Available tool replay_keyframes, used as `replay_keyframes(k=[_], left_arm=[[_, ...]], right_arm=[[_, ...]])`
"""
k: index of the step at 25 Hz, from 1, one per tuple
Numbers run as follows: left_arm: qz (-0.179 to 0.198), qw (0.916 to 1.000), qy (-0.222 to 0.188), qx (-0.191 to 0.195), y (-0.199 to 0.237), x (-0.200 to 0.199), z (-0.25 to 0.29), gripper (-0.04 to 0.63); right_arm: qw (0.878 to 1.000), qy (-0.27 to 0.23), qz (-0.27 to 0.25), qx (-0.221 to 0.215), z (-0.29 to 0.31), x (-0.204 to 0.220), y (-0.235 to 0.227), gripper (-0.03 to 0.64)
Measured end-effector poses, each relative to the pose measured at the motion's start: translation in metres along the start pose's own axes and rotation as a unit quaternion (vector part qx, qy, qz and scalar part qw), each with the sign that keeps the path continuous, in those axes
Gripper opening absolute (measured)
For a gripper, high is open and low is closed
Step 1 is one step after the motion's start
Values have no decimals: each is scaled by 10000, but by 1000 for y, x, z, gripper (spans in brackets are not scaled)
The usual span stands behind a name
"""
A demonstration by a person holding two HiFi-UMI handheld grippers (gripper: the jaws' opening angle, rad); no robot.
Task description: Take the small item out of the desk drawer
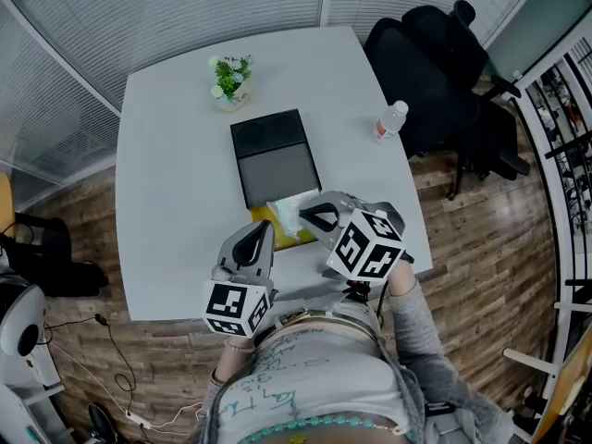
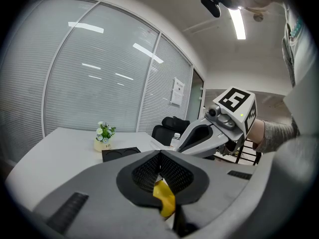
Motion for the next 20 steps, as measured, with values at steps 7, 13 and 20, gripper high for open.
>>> replay_keyframes(k=[7,13,20], left_arm=[[-6,10000,1,19,-5,-1,4,-2],[-6,10000,-18,48,-10,0,6,-2],[14,10000,-29,87,-19,-1,9,-2]], right_arm=[[9999,3,40,106,-12,6,-5,3],[9998,24,83,194,-22,12,-7,3],[9994,63,165,299,-37,22,-8,3]])
Point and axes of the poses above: the fingertips, and each gripper's own axes: z forward along the fingers, y to its left, x out of its underside, the point moved 7 cm from there along -z, backward along the fingers, and after that the axes turned 7 degrees about -y, right-handed, at the moved point
